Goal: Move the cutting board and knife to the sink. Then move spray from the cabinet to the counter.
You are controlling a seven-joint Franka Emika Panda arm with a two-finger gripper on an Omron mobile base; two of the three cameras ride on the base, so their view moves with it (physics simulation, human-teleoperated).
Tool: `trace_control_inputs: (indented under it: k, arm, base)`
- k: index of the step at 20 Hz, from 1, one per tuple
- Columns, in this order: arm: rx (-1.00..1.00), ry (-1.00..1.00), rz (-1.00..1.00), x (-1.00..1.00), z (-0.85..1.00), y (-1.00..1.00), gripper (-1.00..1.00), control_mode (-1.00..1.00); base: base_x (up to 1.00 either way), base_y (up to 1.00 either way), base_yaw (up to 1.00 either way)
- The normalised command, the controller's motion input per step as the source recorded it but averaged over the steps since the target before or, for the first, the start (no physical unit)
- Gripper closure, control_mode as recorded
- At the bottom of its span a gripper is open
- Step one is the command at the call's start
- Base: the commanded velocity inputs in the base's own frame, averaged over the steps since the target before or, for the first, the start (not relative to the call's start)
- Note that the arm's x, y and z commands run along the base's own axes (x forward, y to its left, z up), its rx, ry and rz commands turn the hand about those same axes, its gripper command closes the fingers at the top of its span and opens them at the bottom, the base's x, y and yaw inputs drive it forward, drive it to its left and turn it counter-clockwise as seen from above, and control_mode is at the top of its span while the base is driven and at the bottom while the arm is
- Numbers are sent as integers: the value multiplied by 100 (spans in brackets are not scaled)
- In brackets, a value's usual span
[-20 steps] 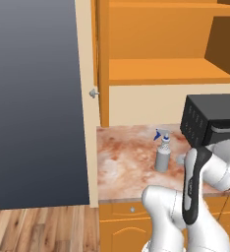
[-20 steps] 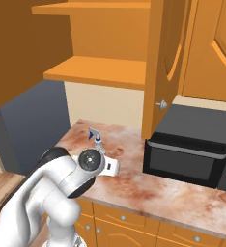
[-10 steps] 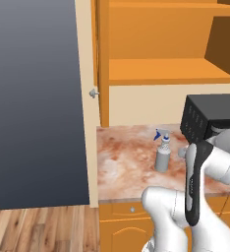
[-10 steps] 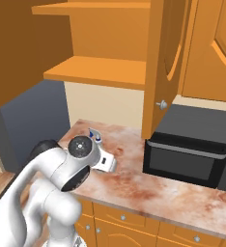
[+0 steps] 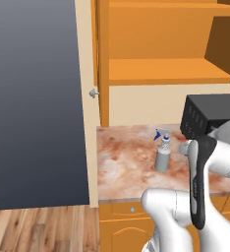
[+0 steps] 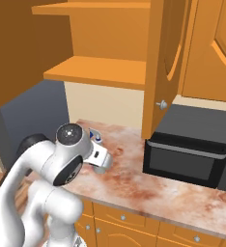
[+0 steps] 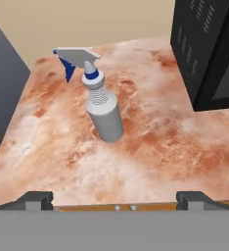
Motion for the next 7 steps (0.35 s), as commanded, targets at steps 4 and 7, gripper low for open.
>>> trace_control_inputs:
  k: [4, 7]
  arm:
    - [-6, 1, 0, -33, 8, 17, -100, -100]
    - [-10, 0, 0, -33, 0, 22, -100, -100]
  base:
    - [0, 0, 0]
    - [0, 0, 0]
